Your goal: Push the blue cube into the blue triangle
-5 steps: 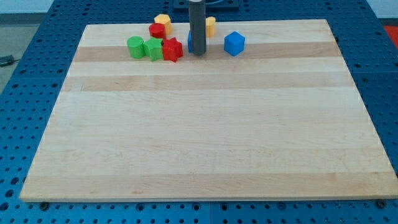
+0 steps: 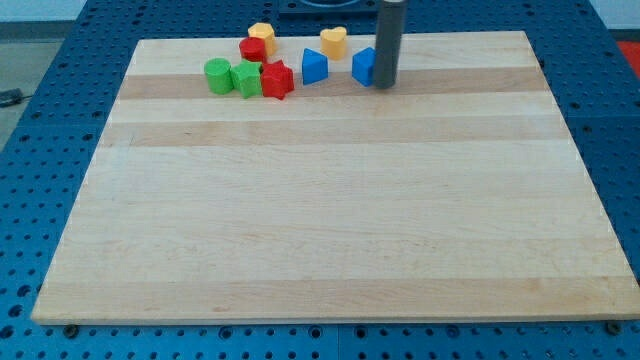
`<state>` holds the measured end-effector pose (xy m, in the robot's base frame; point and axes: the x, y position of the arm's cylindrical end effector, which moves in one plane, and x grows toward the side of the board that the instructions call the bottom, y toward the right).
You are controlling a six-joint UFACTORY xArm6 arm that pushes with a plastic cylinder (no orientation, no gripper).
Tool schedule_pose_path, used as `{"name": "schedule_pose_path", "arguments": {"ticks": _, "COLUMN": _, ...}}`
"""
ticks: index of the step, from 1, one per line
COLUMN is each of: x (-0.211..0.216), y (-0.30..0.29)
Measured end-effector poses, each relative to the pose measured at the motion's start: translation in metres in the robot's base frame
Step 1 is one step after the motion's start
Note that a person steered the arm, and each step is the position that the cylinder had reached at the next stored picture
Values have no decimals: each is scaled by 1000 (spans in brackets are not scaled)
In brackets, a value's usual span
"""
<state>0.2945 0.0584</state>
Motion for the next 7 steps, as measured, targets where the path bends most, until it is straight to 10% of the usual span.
{"name": "schedule_pose_path", "arguments": {"ticks": 7, "x": -54, "y": 15}}
